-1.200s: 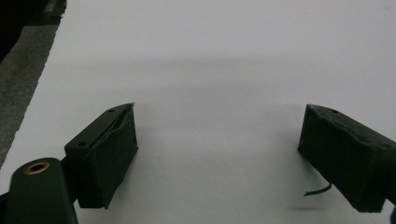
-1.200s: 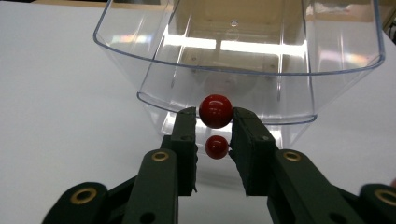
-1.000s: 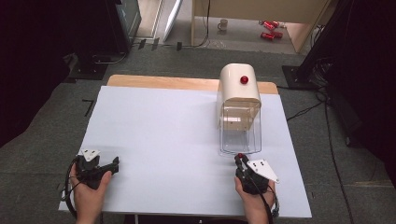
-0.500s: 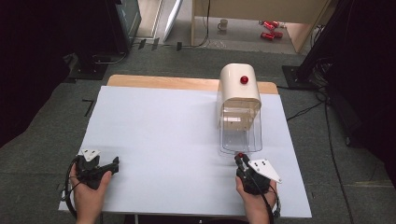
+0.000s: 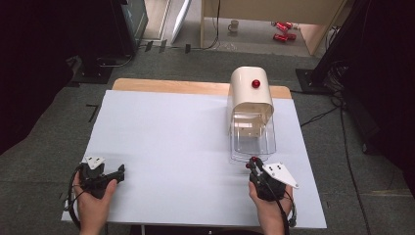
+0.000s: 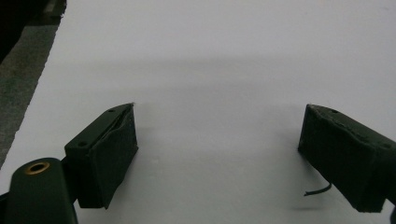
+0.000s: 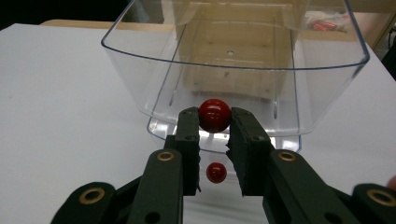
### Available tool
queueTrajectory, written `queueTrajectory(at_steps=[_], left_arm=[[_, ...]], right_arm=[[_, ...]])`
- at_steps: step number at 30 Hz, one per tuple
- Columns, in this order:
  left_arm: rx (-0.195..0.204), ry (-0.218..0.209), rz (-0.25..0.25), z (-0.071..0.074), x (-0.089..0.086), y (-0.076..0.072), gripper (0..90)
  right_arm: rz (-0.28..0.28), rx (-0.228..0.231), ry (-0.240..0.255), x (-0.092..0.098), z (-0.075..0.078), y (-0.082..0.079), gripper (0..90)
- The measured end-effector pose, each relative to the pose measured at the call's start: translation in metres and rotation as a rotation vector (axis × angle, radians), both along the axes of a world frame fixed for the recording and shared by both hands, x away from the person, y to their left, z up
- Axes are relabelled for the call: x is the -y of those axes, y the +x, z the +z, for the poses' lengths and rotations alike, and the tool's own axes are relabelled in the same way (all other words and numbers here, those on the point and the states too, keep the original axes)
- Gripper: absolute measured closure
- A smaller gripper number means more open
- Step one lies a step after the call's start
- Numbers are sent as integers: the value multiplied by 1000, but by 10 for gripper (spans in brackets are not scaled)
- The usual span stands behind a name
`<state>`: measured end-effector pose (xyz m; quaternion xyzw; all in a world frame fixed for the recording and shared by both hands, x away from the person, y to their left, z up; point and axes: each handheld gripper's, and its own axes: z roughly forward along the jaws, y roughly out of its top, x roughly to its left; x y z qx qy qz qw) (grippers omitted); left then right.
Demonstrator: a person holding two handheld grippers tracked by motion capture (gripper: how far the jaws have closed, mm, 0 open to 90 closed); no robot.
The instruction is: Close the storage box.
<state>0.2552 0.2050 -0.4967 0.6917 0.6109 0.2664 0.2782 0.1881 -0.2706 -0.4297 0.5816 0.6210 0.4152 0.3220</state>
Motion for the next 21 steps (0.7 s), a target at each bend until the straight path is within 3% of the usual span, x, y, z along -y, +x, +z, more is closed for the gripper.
queueTrajectory(at_steps=[21], left_arm=[[0,0,0,0,0,0,117]], right_arm=[[-2,24,7,4,21,20,754]])
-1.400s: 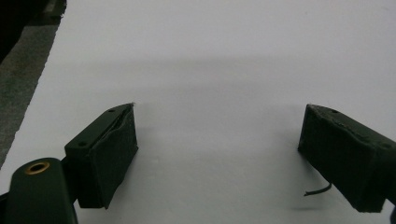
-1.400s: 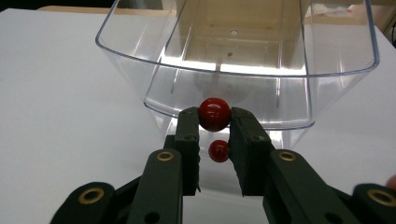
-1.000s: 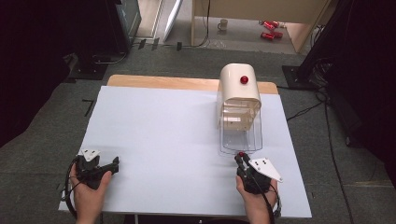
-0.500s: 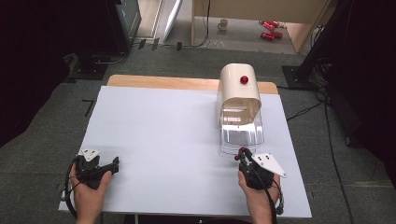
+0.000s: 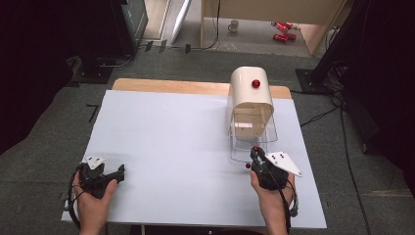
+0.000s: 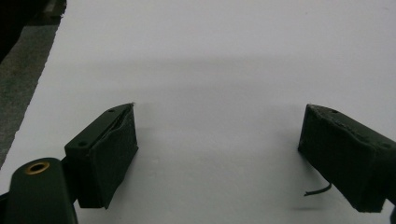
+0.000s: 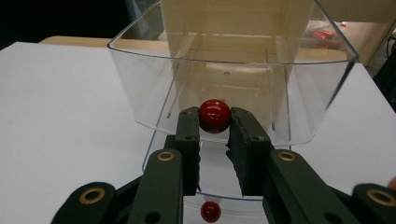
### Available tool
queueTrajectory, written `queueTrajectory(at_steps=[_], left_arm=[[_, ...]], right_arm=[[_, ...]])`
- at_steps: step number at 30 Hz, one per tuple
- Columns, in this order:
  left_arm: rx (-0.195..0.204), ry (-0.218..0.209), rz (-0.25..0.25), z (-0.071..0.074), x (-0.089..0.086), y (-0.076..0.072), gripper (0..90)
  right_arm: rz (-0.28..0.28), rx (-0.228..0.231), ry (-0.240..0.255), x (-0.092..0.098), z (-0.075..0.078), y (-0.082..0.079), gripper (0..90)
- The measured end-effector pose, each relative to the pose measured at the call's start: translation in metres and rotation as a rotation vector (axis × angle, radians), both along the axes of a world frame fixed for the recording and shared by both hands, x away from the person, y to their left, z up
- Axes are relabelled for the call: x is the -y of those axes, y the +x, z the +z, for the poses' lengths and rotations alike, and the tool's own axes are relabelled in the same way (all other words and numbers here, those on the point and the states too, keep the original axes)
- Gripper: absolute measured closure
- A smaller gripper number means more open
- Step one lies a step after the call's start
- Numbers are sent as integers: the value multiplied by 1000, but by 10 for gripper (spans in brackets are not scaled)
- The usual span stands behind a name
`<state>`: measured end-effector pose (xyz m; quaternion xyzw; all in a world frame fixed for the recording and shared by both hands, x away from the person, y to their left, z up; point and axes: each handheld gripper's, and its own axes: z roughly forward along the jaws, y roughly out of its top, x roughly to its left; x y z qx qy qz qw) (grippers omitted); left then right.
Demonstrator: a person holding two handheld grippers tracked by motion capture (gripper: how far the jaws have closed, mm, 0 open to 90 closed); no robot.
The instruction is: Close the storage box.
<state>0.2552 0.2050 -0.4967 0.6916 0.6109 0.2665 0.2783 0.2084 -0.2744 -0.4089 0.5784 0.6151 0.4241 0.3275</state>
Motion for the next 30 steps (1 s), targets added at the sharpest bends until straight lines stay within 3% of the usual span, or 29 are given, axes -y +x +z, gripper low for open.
queueTrajectory(at_steps=[30], left_arm=[[-1,1,-1,0,0,0,117]], right_arm=[[-13,-28,-9,2,3,49,755]])
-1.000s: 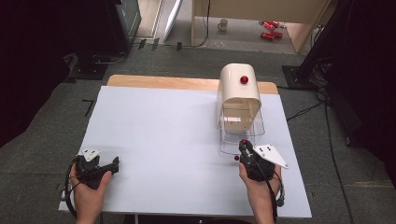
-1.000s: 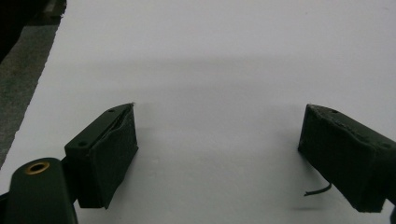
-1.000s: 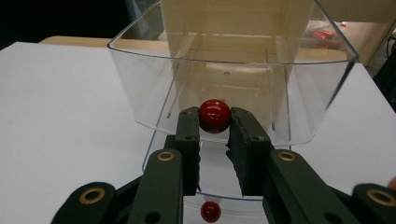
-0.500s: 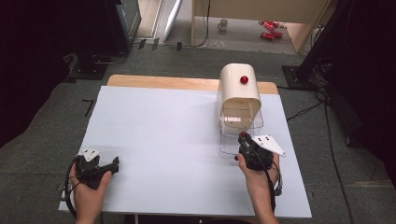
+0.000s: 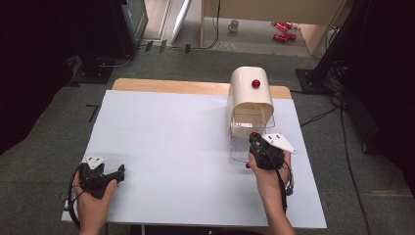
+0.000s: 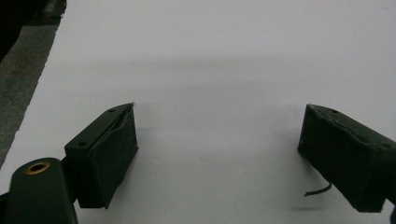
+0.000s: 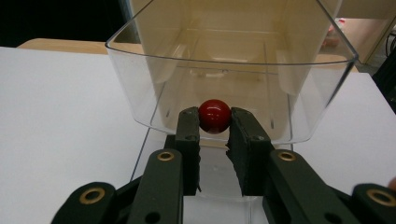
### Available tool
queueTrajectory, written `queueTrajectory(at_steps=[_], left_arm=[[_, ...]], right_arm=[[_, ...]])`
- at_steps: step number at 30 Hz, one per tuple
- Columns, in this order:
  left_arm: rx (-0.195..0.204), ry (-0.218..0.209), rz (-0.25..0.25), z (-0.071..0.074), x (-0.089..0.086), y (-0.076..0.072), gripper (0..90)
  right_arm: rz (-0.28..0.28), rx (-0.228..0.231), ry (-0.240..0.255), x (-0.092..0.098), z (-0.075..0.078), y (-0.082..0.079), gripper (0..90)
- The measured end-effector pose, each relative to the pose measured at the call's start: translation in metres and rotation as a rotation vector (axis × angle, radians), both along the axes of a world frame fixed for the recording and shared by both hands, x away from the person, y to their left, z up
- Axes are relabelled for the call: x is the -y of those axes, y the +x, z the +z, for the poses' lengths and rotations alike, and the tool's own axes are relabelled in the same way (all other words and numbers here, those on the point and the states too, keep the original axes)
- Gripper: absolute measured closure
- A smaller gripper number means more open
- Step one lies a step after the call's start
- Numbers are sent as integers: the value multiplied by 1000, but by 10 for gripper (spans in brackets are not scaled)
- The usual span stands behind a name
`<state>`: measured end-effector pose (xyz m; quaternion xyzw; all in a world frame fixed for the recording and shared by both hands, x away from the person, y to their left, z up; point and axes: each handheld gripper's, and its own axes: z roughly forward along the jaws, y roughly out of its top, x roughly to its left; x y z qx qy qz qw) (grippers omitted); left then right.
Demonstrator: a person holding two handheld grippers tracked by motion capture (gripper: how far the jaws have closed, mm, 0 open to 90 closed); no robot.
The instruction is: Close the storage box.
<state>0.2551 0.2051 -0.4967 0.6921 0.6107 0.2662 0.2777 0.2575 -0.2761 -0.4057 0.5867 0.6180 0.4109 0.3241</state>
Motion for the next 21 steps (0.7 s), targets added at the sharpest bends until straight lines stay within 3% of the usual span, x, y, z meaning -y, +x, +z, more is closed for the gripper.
queueTrajectory(at_steps=[21], left_arm=[[0,0,0,0,0,0,117]], right_arm=[[-11,-11,-11,0,2,36,755]])
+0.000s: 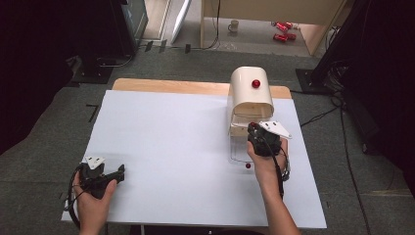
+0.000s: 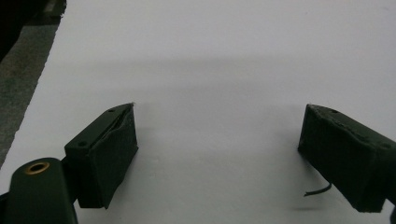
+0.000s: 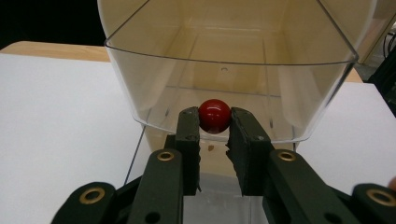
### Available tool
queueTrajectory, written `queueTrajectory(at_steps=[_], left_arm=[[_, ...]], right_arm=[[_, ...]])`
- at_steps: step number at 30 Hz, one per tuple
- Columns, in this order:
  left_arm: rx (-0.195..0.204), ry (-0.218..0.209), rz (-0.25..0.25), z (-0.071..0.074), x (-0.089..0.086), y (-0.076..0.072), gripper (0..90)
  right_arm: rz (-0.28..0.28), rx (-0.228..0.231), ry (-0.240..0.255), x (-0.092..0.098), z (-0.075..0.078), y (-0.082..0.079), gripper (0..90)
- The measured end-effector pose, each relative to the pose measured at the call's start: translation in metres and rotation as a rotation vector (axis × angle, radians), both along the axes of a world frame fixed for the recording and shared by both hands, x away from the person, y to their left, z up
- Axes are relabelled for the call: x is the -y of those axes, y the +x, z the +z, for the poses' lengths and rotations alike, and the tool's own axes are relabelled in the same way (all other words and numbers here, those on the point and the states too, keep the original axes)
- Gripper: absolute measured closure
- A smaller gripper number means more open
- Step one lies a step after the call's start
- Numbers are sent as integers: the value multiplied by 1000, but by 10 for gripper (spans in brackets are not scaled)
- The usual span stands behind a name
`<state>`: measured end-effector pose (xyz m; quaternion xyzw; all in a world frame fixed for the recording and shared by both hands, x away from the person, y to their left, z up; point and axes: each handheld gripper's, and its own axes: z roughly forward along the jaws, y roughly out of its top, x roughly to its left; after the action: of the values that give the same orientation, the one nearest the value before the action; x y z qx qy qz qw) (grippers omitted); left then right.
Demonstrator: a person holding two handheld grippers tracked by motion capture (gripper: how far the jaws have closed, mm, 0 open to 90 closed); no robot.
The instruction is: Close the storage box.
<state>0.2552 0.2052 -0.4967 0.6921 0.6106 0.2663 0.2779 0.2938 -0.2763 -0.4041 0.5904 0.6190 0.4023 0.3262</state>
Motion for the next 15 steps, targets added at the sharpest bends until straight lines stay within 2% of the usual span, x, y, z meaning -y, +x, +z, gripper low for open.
queueTrajectory(at_steps=[13,15], left_arm=[[0,0,0,0,0,0,117],[0,0,0,0,0,0,117]], right_arm=[[-5,5,-1,0,0,8,753],[0,6,7,0,-1,7,709]])
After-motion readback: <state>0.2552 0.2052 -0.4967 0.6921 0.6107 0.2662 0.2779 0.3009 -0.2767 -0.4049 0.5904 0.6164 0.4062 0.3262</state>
